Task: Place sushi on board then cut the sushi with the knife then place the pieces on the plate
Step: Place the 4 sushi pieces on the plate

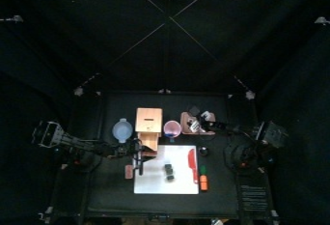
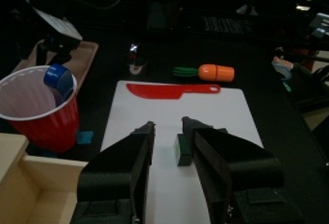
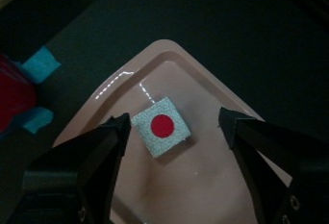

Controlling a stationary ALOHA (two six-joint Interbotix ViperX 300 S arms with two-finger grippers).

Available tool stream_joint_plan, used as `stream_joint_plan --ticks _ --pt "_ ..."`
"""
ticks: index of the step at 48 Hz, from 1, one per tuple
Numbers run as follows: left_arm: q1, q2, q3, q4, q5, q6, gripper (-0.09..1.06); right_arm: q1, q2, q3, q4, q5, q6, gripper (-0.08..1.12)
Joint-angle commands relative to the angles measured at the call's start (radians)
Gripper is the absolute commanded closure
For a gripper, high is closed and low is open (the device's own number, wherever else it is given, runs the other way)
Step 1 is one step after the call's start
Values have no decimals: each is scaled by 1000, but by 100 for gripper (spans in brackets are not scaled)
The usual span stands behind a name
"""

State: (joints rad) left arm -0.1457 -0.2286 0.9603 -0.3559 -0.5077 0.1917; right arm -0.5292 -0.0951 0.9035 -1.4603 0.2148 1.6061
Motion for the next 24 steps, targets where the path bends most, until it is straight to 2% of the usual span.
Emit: stream_joint_plan --ticks 1,13,24 --pt "3 -9 -17 0 -11 0 25 61 -127 25 23 -9 -2 3" --pt "5 -3 -29 2 -11 2 25 353 -293 95 20 -140 -2 3" --pt "9 8 -40 2 -11 2 25 601 -218 18 -8 -146 -2 3"
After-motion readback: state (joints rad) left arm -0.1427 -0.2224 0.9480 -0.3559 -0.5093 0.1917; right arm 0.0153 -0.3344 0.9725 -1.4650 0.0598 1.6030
